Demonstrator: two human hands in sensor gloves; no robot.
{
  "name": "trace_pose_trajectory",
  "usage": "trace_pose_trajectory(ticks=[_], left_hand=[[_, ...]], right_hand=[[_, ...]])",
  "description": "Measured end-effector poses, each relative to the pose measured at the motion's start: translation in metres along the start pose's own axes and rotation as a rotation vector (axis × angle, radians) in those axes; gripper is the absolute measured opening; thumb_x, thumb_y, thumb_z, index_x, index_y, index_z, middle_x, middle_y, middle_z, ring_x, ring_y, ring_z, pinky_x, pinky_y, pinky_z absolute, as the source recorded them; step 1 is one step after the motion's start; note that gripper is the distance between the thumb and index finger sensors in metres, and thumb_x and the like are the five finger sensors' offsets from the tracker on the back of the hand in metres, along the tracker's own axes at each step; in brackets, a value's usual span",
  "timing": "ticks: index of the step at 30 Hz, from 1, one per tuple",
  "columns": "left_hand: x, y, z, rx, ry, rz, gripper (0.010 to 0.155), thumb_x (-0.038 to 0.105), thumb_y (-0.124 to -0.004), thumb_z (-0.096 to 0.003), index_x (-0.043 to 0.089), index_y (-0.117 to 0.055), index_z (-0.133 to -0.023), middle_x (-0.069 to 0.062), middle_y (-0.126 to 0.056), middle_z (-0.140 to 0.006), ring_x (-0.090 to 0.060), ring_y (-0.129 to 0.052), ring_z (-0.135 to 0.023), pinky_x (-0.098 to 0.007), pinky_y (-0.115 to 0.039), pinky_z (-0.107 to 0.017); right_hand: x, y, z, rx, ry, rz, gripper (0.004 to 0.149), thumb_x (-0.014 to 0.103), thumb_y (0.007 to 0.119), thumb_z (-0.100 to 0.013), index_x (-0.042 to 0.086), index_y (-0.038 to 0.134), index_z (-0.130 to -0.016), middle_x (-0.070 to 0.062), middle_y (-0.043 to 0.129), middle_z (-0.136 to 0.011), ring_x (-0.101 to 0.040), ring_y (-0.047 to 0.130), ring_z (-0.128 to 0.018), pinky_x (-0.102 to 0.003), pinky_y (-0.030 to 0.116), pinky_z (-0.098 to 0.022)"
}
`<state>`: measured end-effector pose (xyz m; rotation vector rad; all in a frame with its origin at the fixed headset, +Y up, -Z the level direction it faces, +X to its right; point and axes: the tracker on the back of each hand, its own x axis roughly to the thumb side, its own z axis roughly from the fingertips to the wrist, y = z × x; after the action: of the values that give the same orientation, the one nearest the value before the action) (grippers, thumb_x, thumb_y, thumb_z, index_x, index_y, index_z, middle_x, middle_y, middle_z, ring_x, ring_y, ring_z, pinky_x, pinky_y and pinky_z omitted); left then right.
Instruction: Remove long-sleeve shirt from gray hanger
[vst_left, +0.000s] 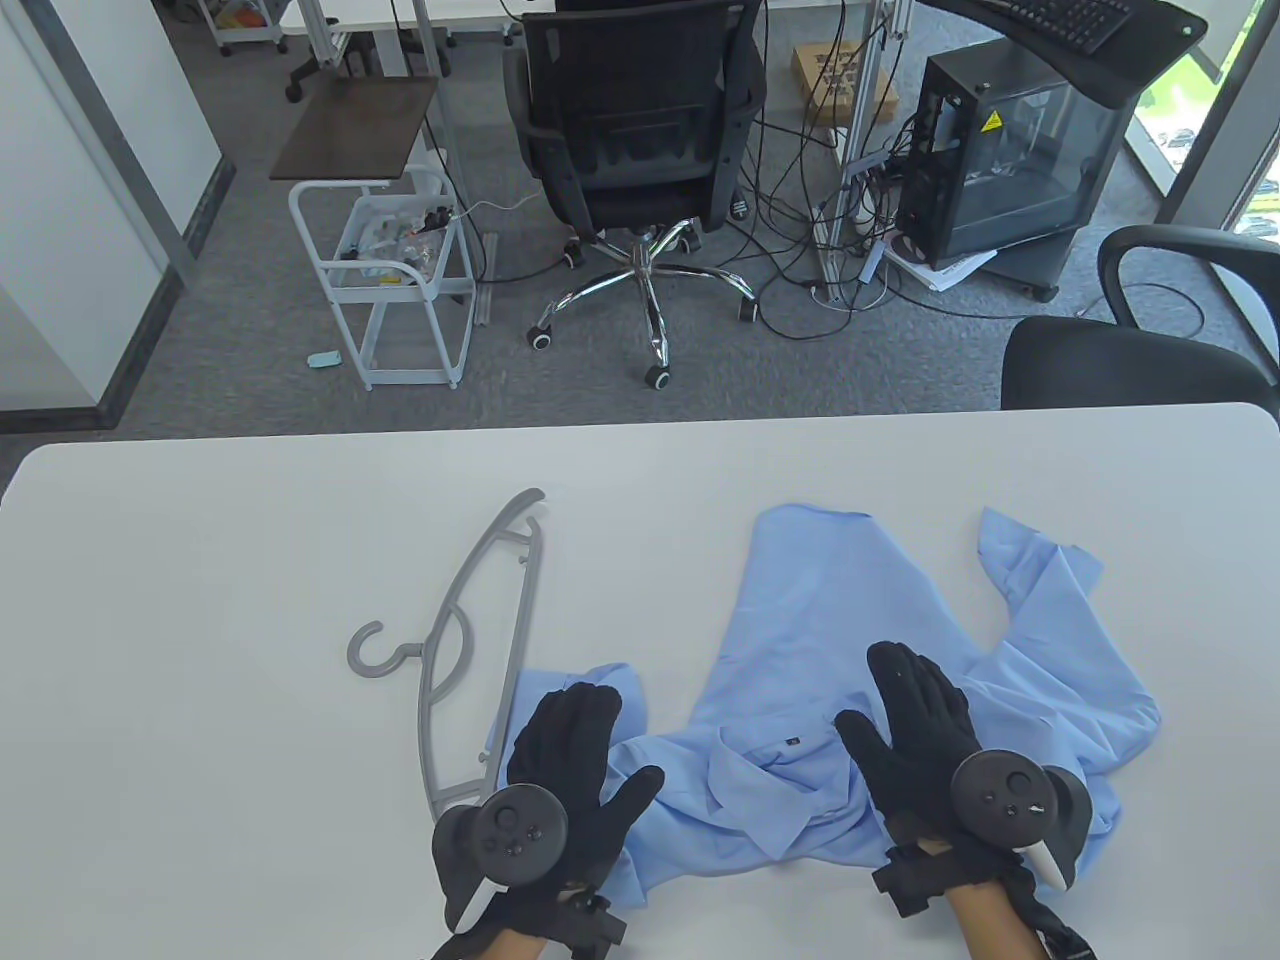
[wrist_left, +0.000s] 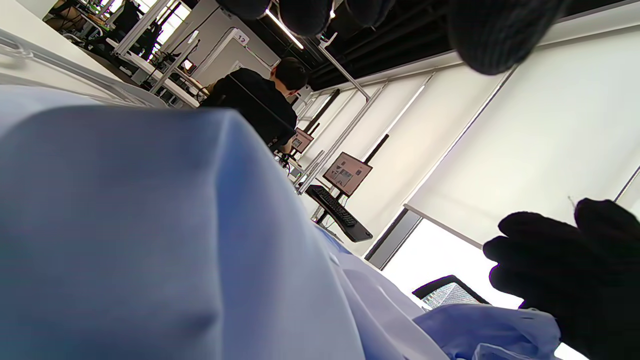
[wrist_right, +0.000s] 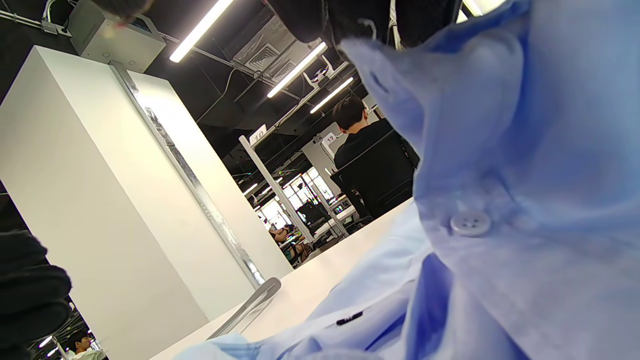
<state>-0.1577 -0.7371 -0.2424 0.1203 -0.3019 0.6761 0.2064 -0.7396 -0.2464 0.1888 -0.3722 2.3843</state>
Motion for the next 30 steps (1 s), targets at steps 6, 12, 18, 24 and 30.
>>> trace_pose_trajectory(ticks=[6, 12, 18, 24, 30], left_hand=[[0.0002, -0.0002, -0.0001, -0.002, -0.001, 0.000, 0.084, 0.065, -0.072, -0.0496, 0.027, -0.038, -0.116, -0.012, -0.040, -0.122, -0.050, -0.037, -0.114, -0.065, -0.033, -0.079], [0.0008, -0.0008, -0.0001, -0.008, -0.003, -0.003, 0.084, 0.065, -0.072, -0.0497, 0.026, -0.039, -0.116, -0.012, -0.040, -0.122, -0.051, -0.037, -0.114, -0.065, -0.033, -0.079], [0.0017, -0.0007, 0.0001, -0.008, -0.005, -0.007, 0.086, 0.065, -0.072, -0.0498, 0.026, -0.034, -0.116, -0.012, -0.038, -0.122, -0.050, -0.037, -0.114, -0.065, -0.032, -0.080], [0.0017, -0.0017, -0.0003, -0.015, -0.004, -0.007, 0.086, 0.065, -0.072, -0.0497, 0.025, -0.034, -0.116, -0.013, -0.038, -0.122, -0.050, -0.037, -0.114, -0.065, -0.032, -0.079], [0.0023, -0.0023, -0.0004, -0.021, -0.006, -0.012, 0.086, 0.065, -0.071, -0.0498, 0.026, -0.035, -0.116, -0.013, -0.038, -0.122, -0.050, -0.037, -0.114, -0.065, -0.033, -0.079]], right_hand=[[0.0014, 0.0019, -0.0001, 0.013, -0.013, -0.001, 0.077, 0.067, 0.061, -0.061, 0.017, 0.052, -0.118, -0.027, 0.050, -0.119, -0.059, 0.048, -0.109, -0.075, 0.036, -0.072], [0.0022, 0.0029, 0.0005, 0.016, -0.017, 0.004, 0.077, 0.067, 0.061, -0.061, 0.016, 0.052, -0.118, -0.027, 0.051, -0.119, -0.060, 0.048, -0.108, -0.075, 0.036, -0.072], [0.0032, 0.0046, 0.0007, 0.029, -0.019, -0.006, 0.078, 0.066, 0.060, -0.062, 0.014, 0.050, -0.118, -0.027, 0.050, -0.119, -0.060, 0.047, -0.109, -0.076, 0.035, -0.072], [0.0037, 0.0058, 0.0001, 0.039, -0.022, 0.006, 0.078, 0.066, 0.061, -0.061, 0.014, 0.051, -0.118, -0.027, 0.050, -0.119, -0.061, 0.046, -0.109, -0.076, 0.035, -0.072], [0.0045, 0.0060, 0.0003, 0.041, -0.026, 0.005, 0.078, 0.066, 0.061, -0.061, 0.014, 0.050, -0.118, -0.027, 0.050, -0.119, -0.060, 0.046, -0.109, -0.076, 0.034, -0.072]])
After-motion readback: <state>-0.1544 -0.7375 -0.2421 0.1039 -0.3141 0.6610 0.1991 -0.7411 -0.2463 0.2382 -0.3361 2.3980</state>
